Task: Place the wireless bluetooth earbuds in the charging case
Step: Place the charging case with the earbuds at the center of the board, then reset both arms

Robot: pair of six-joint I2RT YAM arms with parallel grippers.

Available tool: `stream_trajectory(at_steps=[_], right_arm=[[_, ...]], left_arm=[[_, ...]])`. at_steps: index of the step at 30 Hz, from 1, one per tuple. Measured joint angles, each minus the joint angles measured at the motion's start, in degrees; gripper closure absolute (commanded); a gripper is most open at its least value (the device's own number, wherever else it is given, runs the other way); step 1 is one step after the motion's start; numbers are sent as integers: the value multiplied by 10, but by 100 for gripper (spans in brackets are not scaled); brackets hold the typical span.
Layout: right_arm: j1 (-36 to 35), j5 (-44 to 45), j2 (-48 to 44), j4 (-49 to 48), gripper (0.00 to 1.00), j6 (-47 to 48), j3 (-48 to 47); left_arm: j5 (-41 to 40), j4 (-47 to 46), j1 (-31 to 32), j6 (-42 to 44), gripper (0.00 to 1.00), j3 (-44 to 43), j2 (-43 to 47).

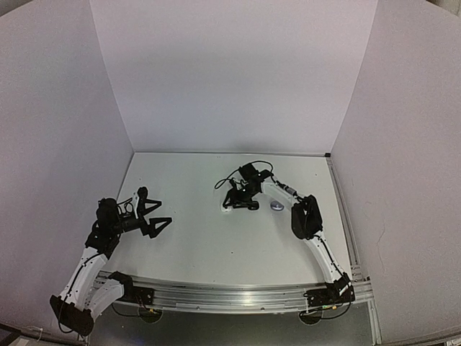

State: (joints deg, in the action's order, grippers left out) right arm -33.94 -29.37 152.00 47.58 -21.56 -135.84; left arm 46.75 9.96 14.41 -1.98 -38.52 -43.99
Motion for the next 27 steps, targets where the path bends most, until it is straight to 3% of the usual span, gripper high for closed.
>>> stream_trajectory(at_steps=[3,8,14,18,24,27], right_arm=[[-2,32,-14,1,16,-9,5],[-5,87,-54,8,12,-12,33],[-3,191,-182,-5,4,-4,116],[35,271,-365,-67,4,-1,314],[220,342,-609,-228,2,-13,659],[255,378,-688,-298,2,-5,815]], left_arm=[[-1,0,0,0,0,0,0],[-50,0,0,-8,0,2,2],[-268,6,-43,-47,0,42,-21],[-367,6,-109,-60,0,76,-61],[-444,-17,-170,-56,2,143,-61],[-479,-25,-188,-56,6,158,-61]])
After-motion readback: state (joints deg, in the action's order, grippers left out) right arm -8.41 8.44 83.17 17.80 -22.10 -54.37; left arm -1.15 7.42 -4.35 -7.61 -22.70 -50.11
